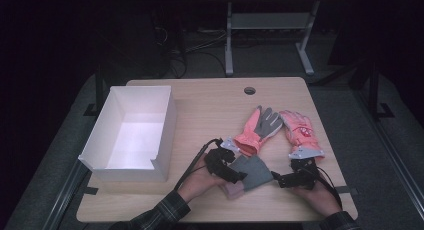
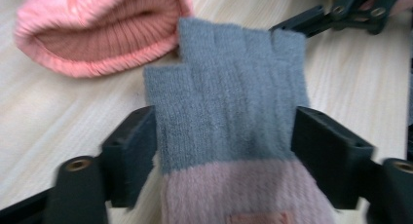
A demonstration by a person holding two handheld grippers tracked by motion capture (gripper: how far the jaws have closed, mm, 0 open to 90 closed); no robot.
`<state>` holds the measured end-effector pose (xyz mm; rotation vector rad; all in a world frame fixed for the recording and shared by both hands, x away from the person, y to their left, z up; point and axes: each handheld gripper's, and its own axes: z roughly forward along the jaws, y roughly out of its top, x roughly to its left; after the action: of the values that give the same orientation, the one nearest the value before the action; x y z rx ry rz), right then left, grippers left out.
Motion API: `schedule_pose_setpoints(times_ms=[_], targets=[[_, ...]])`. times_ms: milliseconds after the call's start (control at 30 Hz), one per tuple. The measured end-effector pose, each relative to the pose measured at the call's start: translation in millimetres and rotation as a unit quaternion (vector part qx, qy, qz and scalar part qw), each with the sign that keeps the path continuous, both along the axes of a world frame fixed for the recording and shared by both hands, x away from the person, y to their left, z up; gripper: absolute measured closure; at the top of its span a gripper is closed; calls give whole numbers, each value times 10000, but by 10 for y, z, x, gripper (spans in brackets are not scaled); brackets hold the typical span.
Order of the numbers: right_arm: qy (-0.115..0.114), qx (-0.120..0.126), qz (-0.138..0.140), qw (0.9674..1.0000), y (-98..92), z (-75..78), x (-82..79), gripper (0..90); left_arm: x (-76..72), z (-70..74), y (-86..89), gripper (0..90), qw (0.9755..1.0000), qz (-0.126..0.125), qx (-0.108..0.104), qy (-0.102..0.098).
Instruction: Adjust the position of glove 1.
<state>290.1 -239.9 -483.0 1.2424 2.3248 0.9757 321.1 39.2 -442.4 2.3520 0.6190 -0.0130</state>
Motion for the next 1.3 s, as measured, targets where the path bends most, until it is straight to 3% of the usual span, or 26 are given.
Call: schedule_pose_setpoints(times_ms=[133, 233, 433, 600, 767, 867, 1100, 1300], targets=[[2, 0, -1, 10000, 0, 0, 0, 12, 0, -129, -63, 150, 9998, 72, 108, 124], [0, -2, 1, 10000, 0, 0, 0, 12, 1, -172, -74, 151, 9996, 130, 73, 230], [-6, -5, 5, 10000, -1, -1, 0, 12, -28, -180, -88, 205, 9999, 51, 107, 122], [-2, -7, 1, 10000, 0, 0, -1, 12, -34, -172, -85, 312, 9999, -90, 107, 90], [-4, -8, 1, 10000, 0, -1, -1, 12, -43, -156, -101, 541, 9989, -298, 58, 351], [-5, -9, 3, 10000, -1, -1, -1, 12, -28, -157, -97, 620, 9982, -383, 28, 470], [0, -5, 1, 10000, 0, 0, -1, 12, -23, -115, -103, 682, 9976, -531, 44, 443], [2, -3, 0, 10000, 0, 0, 0, 12, -5, -46, -79, 688, 9966, -595, -53, 564]])
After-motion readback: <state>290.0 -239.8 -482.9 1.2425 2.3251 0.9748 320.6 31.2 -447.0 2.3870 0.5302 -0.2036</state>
